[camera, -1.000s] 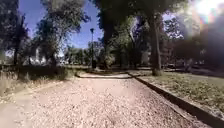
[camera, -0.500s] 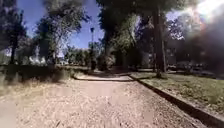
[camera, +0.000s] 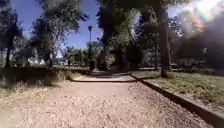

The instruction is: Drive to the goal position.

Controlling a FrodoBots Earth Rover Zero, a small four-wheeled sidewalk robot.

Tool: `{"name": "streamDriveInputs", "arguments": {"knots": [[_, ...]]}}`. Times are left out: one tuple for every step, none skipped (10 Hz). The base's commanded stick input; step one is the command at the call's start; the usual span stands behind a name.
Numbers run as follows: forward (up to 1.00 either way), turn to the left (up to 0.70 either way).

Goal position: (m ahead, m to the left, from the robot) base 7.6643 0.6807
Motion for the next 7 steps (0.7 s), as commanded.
{"name": "streamDriveInputs", "arguments": {"knots": [[0.85, 0.00], [0.85, 0.00], [0.85, 0.00], [0.85, 0.00], [0.85, 0.00], [0.85, 0.00], [0.85, 0.00]]}}
